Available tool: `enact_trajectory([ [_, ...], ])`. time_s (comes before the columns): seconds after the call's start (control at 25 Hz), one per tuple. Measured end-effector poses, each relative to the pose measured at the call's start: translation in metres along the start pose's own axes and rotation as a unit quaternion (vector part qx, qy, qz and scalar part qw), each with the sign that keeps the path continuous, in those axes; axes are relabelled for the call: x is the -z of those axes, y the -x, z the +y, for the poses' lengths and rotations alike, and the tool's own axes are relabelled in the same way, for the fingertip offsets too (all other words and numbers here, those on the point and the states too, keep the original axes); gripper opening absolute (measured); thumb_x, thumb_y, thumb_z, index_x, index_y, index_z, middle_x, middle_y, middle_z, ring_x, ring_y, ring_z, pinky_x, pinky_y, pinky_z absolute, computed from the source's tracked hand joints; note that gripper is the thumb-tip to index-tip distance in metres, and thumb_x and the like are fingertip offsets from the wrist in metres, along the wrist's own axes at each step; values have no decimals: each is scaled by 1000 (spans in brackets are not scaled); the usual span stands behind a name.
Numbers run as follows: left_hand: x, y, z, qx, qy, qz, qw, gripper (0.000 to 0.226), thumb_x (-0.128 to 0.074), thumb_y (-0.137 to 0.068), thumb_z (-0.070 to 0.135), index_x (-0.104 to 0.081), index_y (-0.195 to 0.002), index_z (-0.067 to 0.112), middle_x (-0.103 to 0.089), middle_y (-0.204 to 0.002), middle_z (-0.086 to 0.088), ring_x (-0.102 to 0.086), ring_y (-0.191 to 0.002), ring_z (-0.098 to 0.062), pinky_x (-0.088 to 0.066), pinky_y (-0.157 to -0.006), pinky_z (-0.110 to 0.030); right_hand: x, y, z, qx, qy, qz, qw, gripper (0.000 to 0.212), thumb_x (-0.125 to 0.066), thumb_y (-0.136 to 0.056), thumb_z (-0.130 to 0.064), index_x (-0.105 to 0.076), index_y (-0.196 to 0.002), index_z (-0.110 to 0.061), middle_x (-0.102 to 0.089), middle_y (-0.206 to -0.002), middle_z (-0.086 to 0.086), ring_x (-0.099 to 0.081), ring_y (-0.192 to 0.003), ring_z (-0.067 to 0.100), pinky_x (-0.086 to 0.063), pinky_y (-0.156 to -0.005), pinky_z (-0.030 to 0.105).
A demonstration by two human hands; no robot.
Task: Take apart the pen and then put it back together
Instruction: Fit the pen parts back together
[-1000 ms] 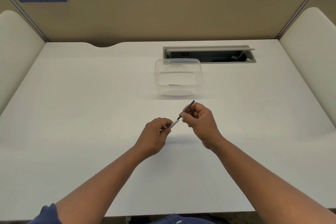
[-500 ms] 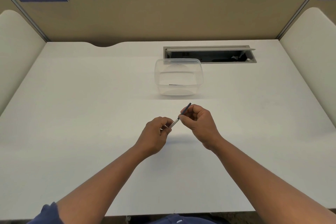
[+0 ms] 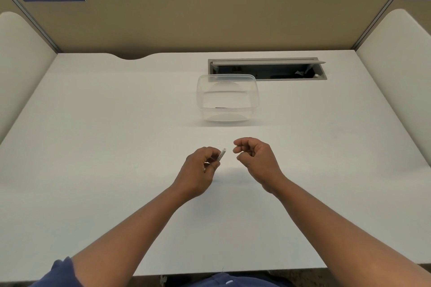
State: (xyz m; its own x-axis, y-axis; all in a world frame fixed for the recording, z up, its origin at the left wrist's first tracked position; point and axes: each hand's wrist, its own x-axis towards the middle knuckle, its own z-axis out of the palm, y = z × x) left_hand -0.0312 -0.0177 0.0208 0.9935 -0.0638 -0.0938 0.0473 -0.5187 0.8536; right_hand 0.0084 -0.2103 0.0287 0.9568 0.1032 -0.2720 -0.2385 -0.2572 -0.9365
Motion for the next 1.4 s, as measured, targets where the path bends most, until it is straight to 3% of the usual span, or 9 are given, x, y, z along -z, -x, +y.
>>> enact_trajectory([
  [0.12, 1, 0, 2, 8, 17, -3, 1000, 19, -60, -96, 7, -64, -97, 26, -66, -98, 9, -62, -83, -5, -51, -76, -21, 4, -2, 7, -14, 29, 32, 999, 31, -57, -86, -2, -71, -105, -22, -73, -95, -3, -60, -69, 0, -51, -67, 21],
  [0.28, 2, 2, 3, 18, 35, -6, 999, 32, -60, -95, 6, -57, -86, 36, -67, -97, 6, -58, -72, -5, -50, -72, -23, 10, -4, 23, -38, 81, 74, 993, 27, -60, -84, -7, -69, -104, -23, -68, -95, -5, -57, -67, 9, -48, -62, 23],
  [0.4, 2, 3, 3, 22, 41, -6, 999, 35, -60, -95, 7, -56, -84, 40, -67, -99, 5, -58, -70, -5, -50, -73, -24, 17, -6, 38, -45, 145, 96, 984, 28, -61, -84, -8, -66, -107, -22, -63, -96, -4, -56, -73, 11, -48, -69, 28],
  [0.64, 1, 6, 2, 28, 48, -4, 998, 35, -60, -96, 7, -56, -84, 40, -67, -101, 6, -61, -75, -8, -53, -76, -26, 29, -10, 59, -72, 230, 115, 964, 21, -67, -84, -15, -60, -104, -17, -56, -88, -4, -54, -75, 14, -51, -68, 36],
  [0.88, 1, 6, 2, 32, 47, -2, 998, 34, -60, -95, 7, -57, -85, 40, -67, -102, 5, -62, -76, -9, -52, -75, -25, 36, -16, 72, -125, 250, 101, 955, 21, -68, -82, -24, -59, -98, -13, -63, -86, -1, -61, -82, 23, -52, -73, 38],
  [1.12, 0, 5, 0, 34, 45, 0, 998, 32, -61, -95, 9, -58, -86, 39, -67, -99, 7, -63, -79, -11, -58, -79, -33, 36, -19, 69, -135, 276, 92, 947, 10, -65, -82, -23, -61, -79, -14, -66, -77, 1, -61, -72, 22, -47, -61, 33],
  [1.4, 0, 5, 1, 38, 49, 2, 998, 32, -61, -95, 8, -58, -86, 39, -68, -98, 7, -62, -75, -8, -55, -77, -28, 35, -13, 54, -125, 218, 87, 964, 8, -66, -78, -19, -65, -80, -12, -63, -72, -2, -56, -65, 18, -42, -55, 29],
])
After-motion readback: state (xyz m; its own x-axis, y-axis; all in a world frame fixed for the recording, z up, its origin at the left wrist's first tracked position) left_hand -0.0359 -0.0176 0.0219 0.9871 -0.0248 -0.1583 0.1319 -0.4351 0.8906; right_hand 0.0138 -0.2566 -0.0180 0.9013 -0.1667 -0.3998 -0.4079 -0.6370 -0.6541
